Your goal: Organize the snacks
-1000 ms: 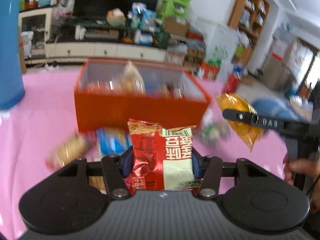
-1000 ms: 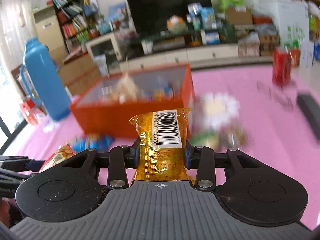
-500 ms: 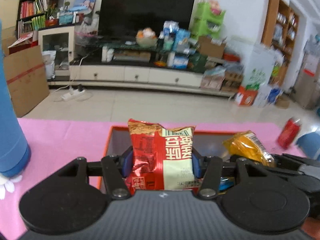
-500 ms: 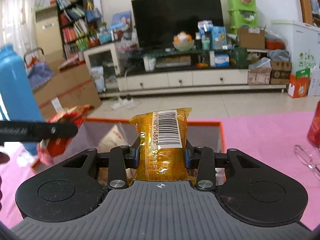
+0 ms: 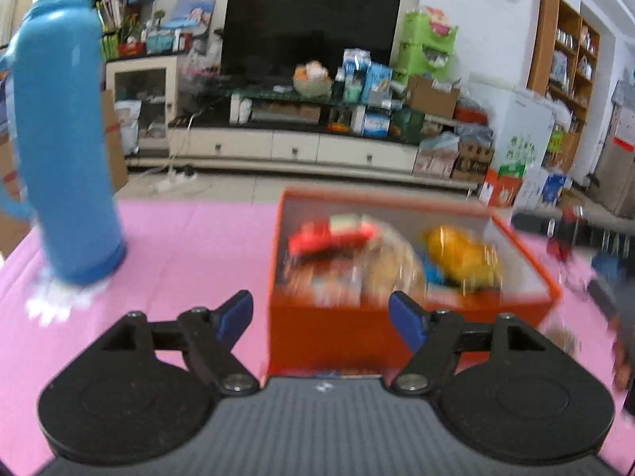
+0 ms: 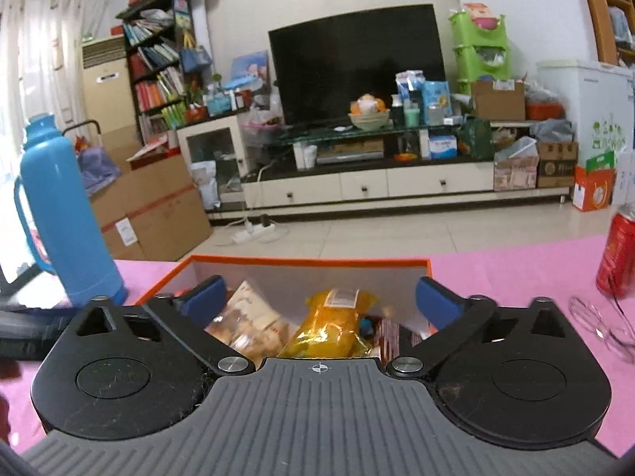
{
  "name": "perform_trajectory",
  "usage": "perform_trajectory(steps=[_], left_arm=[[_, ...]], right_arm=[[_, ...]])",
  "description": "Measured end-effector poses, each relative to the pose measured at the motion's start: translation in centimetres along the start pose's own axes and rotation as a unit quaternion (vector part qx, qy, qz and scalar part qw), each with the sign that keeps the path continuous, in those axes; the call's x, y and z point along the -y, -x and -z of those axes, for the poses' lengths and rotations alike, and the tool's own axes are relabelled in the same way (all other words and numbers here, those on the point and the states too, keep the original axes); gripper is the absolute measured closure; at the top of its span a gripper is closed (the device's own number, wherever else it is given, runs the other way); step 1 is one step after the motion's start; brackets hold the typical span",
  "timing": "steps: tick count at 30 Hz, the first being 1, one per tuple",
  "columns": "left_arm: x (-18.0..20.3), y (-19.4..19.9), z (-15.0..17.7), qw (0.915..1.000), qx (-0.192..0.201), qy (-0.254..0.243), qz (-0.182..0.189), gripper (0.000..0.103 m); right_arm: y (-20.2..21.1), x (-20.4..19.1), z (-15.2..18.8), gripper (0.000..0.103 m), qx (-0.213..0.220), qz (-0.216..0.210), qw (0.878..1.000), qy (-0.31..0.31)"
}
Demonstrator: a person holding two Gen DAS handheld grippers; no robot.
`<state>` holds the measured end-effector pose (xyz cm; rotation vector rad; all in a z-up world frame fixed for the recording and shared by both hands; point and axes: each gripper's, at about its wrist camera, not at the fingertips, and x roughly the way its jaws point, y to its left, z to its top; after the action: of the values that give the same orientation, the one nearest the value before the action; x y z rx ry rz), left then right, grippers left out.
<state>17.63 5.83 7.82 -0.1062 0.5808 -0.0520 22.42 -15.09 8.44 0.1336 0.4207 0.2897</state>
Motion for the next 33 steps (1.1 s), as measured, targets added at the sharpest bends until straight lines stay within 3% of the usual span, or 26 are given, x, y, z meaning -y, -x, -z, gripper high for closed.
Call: perform_trajectory(steps=[4,8,12,18,21,25,27,28,29,33], left_arm=[[-0.3,1.7,4.4,0.9992,-0.041,0.001,-0.004,0.028],[-0.1,2.3,6.0,0.9983,-0.055,0.011,0.013,0.027],[0.3,1.5,5.2,0.9982,-0.053,0.016,0.022,0.026],[1.2,-2.4,3.4,0.9947,-0.082,0.032,0.054,0.025],[1.7,-5.1,3.4,0.9923,-0.109,0.039,0.044,0.025],[2.7,-7.2,3.3,0.99,-0.128,0.033,0.051,0.038],[3.2,-8.0,3.6,0.9889,-0.142,0.023,0.038,0.041],[3.5,-8.0,3.8,0.9892,-0.141,0.016,0.036,0.05],[3.7,-8.0,4.0,0.9886,-0.144,0.012,0.044,0.054],[5.0,-6.9,4.5,0.9864,-0.147,0.012,0.073,0.054]], right_arm=[[2.7,0.8,2.2,0.01,-0.033,-0.015,0.999,-0.03],[5.2,2.2,6.2,0.01,-0.078,-0.009,0.994,-0.078],[6.7,3.9,9.8,0.01,-0.115,0.007,0.987,-0.113],[6.2,5.4,10.3,0.01,-0.125,0.009,0.981,-0.147],[5.6,5.0,10.1,0.01,-0.13,0.003,0.982,-0.14],[5.4,4.4,9.7,0.01,-0.134,-0.004,0.983,-0.122],[5.5,4.6,9.6,0.01,-0.134,-0.005,0.984,-0.119],[5.6,4.8,9.6,0.01,-0.132,-0.005,0.984,-0.121],[5.6,5.1,9.6,0.01,-0.131,-0.005,0.983,-0.125],[5.9,6.3,9.6,0.01,-0.13,-0.012,0.979,-0.153]])
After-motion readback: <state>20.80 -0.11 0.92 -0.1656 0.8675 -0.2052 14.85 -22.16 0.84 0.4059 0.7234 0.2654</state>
